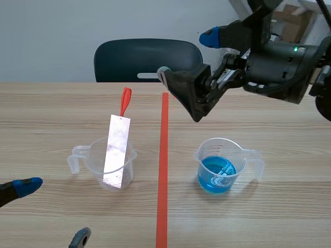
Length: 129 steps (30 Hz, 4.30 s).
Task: Do the redox reaction experiment. return to the home posture
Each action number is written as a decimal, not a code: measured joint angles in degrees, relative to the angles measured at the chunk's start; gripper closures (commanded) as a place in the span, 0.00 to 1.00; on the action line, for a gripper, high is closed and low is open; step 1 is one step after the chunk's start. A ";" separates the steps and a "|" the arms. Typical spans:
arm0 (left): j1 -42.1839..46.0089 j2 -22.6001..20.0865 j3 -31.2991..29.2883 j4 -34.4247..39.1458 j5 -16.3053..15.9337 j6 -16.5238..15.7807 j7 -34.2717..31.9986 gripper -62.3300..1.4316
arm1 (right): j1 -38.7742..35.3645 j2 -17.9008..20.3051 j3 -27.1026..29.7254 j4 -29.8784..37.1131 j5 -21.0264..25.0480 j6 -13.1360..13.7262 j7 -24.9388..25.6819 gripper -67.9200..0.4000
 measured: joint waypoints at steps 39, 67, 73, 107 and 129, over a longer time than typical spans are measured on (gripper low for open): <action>-4.15 -6.45 0.07 26.18 -17.18 -2.25 30.16 0.00 | -52.57 -7.32 49.75 27.15 -3.93 -0.26 7.23 0.00; -3.82 -6.45 -1.33 26.80 -17.18 -0.72 34.12 0.00 | -71.01 -0.15 49.62 27.96 -11.41 -0.15 15.32 0.00; 0.48 -6.45 -1.97 26.80 -17.20 -0.35 29.38 0.00 | -72.67 8.07 48.72 27.96 -11.43 0.00 16.33 0.00; 3.32 -6.45 -2.29 26.73 -17.18 -0.33 28.96 0.00 | -72.61 11.04 48.92 32.59 -14.45 -6.49 10.91 0.00; 3.32 -6.45 -2.29 26.73 -17.14 -0.33 28.96 0.00 | -72.63 11.04 46.80 25.24 -12.28 -8.31 12.11 0.00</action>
